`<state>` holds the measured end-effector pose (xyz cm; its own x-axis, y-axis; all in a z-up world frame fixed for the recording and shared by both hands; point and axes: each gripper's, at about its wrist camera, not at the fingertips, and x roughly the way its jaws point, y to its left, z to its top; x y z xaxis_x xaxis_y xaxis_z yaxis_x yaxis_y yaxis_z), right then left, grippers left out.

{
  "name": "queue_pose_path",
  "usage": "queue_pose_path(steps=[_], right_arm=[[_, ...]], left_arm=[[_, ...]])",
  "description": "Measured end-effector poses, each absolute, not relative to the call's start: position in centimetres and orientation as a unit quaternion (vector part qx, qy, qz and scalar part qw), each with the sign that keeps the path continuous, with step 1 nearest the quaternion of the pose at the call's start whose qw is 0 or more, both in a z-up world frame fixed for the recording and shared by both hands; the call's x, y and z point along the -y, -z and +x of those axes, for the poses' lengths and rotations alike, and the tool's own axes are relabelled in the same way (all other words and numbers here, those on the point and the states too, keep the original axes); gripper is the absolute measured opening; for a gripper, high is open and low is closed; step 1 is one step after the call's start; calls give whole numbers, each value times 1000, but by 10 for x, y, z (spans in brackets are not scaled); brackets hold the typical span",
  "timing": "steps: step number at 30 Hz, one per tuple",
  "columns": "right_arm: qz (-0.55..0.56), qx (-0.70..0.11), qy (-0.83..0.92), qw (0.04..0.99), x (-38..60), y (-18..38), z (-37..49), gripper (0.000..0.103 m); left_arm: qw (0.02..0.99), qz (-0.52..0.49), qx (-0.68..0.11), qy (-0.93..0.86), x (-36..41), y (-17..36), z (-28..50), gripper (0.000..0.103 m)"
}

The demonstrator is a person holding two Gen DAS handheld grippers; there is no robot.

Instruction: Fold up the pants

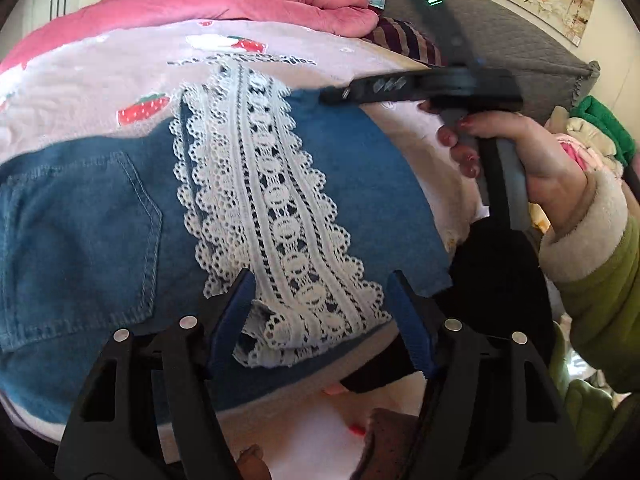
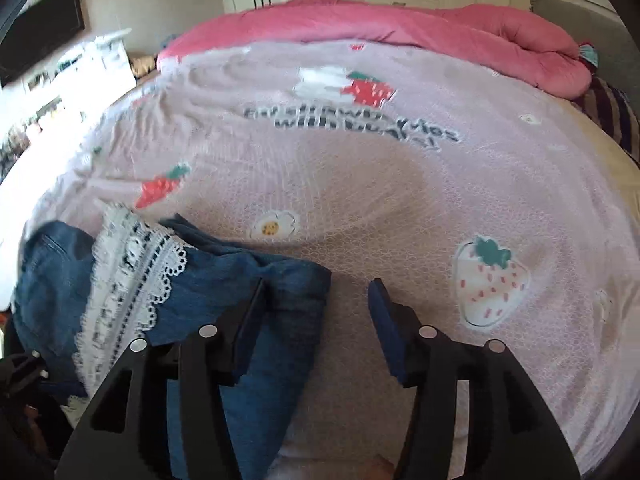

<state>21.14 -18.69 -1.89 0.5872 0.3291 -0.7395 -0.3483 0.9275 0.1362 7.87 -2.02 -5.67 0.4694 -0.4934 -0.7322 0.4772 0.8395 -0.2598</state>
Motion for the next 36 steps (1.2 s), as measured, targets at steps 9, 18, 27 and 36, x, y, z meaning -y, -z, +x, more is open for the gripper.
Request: queue_pose_path(steps=[9,18,27,36], right_arm=[[-46,-405,-295,864,188,14,95,47],[-152,-446,-337,815,139,46,53,27],[-125,-520,-290,794,152,79,62,20],[-101,-547,-285,781,153,92,55,23]], left_arm=[[878,-52,-388,277,-13,27,70,60],[872,-41,-398,282,13,31,73,56],[858,-13,-441,262,15,61,65,56],[860,-11,-439,260,11,65,67,53]])
